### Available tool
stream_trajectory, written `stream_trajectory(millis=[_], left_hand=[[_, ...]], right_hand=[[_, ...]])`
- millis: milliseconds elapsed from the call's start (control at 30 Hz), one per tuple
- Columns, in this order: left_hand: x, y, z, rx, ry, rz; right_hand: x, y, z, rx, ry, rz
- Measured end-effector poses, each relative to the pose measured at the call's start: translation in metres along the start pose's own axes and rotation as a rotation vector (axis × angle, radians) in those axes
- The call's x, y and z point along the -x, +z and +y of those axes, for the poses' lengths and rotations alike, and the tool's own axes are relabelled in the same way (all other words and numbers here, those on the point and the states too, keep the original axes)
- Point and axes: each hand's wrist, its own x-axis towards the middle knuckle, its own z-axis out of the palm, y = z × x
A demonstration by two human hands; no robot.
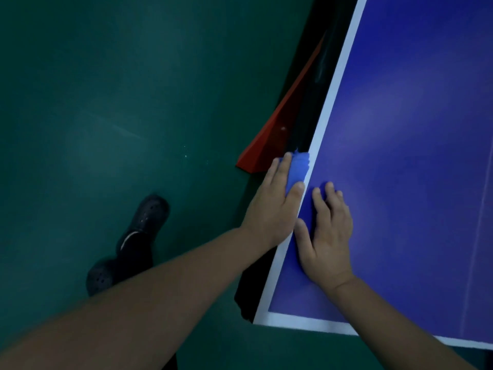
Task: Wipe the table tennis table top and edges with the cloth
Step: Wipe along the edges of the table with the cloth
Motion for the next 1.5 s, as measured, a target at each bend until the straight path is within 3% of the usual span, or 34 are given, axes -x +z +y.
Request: stream_trajectory(millis=[133, 333, 433, 700, 767, 967, 1067, 1267, 1400, 1500], left_hand=[[-0.047, -0.006, 0.016, -0.026, 0.017, 0.001], [0.018, -0.006, -0.005, 0.075, -0.022, -0.025], [0.018, -0.005, 0.001, 0.075, -0.048, -0.027], [-0.174, -0.016, 0.061, -0.007, 0.007, 0.036], [-0.166, -0.015, 0.060, -0.004, 0.020, 0.024], [-0.030, -0.009, 0.018, 0.067, -0.049, -0.019], [-0.064, -0.009, 0.034, 0.044, -0.096, 0.002], [-0.223, -0.018, 0.077, 0.063, -0.087, 0.059], [-0.183, -0.016, 0.068, 0.180, -0.093, 0.073], [-0.117, -0.013, 0.055, 0.393, -0.249, 0.090]], right_hand=[[-0.046, -0.016, 0.007, -0.077, 0.028, 0.034], [-0.178, -0.032, 0.034, -0.068, 0.037, 0.006], [-0.222, -0.023, 0.039, -0.054, 0.153, -0.012], [-0.225, -0.016, 0.038, -0.049, 0.201, 0.017], [-0.224, -0.016, 0.037, -0.046, 0.192, 0.020], [-0.224, -0.014, 0.039, -0.053, 0.194, 0.024], [-0.225, -0.014, 0.039, -0.040, 0.187, 0.024], [-0.224, -0.015, 0.037, -0.046, 0.198, 0.011], [-0.225, -0.015, 0.038, -0.047, 0.198, 0.015], [-0.225, -0.014, 0.038, -0.049, 0.199, 0.021]])
